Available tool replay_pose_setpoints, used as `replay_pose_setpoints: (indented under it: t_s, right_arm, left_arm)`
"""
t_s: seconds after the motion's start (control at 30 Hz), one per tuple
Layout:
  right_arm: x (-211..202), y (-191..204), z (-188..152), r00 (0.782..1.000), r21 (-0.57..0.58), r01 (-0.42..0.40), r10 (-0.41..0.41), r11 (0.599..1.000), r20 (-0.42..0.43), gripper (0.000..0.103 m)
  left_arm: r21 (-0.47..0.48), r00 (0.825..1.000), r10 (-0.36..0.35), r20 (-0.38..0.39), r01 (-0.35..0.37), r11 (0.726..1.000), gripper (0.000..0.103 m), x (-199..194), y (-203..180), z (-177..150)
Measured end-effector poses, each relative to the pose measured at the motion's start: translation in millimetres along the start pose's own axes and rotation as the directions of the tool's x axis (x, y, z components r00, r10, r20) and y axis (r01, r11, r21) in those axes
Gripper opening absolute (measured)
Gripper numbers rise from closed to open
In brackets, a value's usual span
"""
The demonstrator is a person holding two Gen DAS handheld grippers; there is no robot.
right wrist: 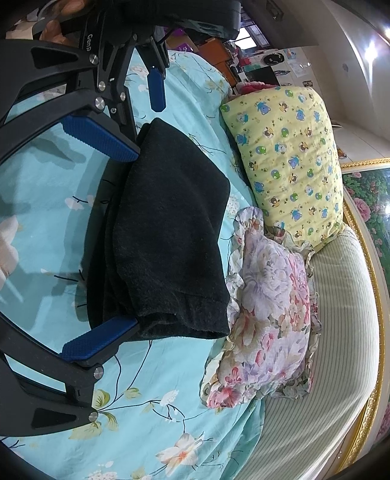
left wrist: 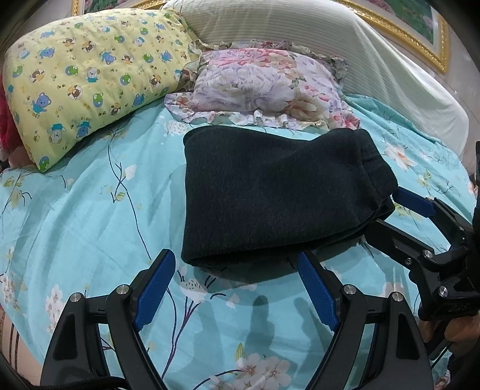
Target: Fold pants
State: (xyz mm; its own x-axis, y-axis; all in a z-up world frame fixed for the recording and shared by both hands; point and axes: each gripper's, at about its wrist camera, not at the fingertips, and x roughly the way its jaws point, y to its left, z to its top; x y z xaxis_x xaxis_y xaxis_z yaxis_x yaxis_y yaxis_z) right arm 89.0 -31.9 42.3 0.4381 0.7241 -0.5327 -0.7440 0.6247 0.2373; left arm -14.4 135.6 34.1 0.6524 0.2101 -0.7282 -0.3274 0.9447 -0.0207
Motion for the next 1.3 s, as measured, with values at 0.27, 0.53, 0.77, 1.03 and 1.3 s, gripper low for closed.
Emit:
replay_pose_setpoints:
  t_s: [0.27,0.53,0.77,1.03,1.3]
  right_arm:
    - [-2,-2,2,1.000,0.012,0.000,0.000,1.000,0.013,0.102]
    - [-3,-2,4,1.000,0.015,0.000,0.000,1.000,0.020,0.102]
    - [-2,-2,5,1.000,0.016,-0.001,0.001,1.000,0.022,0.102]
    - [-1,-3,7,1.000,0.024,-0.002,0.001,1.000,0.022,0.102]
    - [0,-6,11,1.000,0.033,-0.002,0.001,0.999,0.031,0.102]
  left_arm:
    - [0.000,1.000,0.000,0.009,0.000,1.000,0.084,-4,0,3]
    - [-0.003,1.000,0.003,0.011,-0.003,1.000,0.084,-4,0,4]
    - [-0.026,1.000,-0.009,0.016,0.010,1.000,0.084,-3,5,7]
    - [-0.030,1.000,-0.016,0.022,0.016,0.999,0.084,0,7,11]
    - [-0.023,0.999,-0.014,0.039,0.015,1.000,0.084,0,4,20]
